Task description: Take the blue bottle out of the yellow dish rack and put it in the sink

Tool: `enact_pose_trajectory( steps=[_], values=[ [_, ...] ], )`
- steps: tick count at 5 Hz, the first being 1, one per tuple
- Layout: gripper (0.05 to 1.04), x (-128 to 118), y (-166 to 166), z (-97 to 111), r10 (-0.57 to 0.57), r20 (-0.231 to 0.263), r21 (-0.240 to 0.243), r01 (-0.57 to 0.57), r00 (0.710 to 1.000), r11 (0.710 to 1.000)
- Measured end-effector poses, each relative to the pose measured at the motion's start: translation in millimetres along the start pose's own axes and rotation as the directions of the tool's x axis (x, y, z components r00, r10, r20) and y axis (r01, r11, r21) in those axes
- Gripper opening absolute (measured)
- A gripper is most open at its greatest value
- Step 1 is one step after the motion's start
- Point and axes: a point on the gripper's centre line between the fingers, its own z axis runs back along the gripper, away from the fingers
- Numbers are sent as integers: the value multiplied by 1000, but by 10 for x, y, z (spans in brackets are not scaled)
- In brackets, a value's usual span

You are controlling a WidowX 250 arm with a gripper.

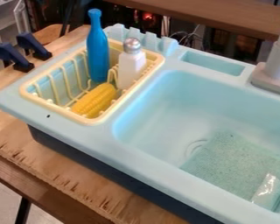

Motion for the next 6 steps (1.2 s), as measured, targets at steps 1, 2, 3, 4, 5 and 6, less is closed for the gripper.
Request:
enact_pose_trajectory(
  steps=[1,2,3,4,5,6],
  values=[
    [1001,51,89,-142,12,-19,-5,-12,1000,1000],
    [1001,119,98,-172,2,11,-10,-2,1000,1000],
    [1001,189,41,-211,-23,38,-33,25,999,999],
    [1001,252,-87,-229,-47,54,-52,50,997,997],
    [1001,314,-146,-314,-44,52,-68,47,998,997],
    [1001,342,-156,-395,-38,35,-75,40,999,996]
  ],
)
